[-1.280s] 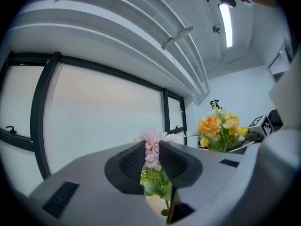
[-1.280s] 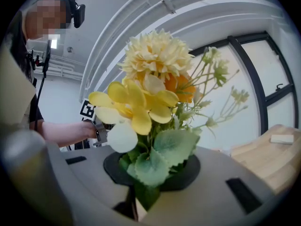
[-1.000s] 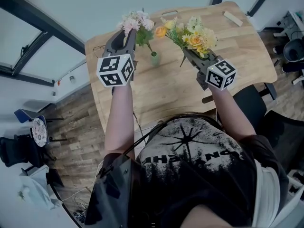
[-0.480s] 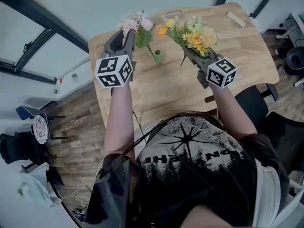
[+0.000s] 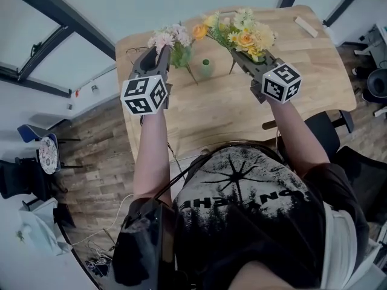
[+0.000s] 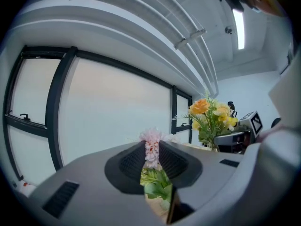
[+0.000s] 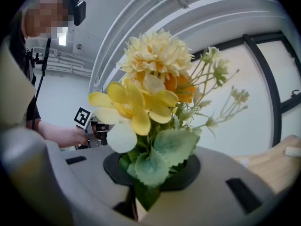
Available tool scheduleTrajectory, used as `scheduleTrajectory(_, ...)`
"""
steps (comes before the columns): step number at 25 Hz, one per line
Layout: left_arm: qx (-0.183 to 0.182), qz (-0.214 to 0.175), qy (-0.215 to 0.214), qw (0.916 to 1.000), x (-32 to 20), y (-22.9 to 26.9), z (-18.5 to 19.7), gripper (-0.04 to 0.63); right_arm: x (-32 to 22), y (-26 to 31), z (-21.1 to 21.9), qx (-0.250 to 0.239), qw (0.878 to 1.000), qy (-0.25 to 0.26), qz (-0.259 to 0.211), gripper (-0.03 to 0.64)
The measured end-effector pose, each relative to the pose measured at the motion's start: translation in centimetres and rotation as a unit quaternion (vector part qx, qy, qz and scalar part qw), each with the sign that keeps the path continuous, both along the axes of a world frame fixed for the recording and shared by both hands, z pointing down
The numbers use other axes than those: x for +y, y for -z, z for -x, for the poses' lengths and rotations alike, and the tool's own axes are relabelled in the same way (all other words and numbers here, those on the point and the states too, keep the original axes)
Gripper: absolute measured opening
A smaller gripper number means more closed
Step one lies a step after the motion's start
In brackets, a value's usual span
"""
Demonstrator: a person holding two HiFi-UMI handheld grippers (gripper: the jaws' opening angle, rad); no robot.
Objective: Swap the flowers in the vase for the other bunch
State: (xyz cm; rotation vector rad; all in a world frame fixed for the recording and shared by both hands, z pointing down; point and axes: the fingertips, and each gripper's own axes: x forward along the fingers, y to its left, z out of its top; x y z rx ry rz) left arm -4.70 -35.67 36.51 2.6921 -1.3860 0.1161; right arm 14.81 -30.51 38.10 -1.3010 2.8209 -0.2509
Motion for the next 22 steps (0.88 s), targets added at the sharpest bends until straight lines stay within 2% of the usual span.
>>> scheduleTrajectory(11,0.016,0.043,0.042,0.9981,3.0,-3.8,4.5,0.097,-2.2,1.1,3.5,0.005,0.999,0.045,-0.005,0.072)
scheduleTrajectory(17,0.009,0.047,0.048,0.9977,4.8,-5.2,5.0,0.097,-3.5,0.8,4.8,0.008,0.997,0.07,-0.007,0.072)
scheduleTrajectory(22,0.019,0.063,0.056,0.9963,5.9,-6.4,5.1,0.097,-4.6,-0.1,5.6,0.011,0.996,0.083,-0.001,0.072)
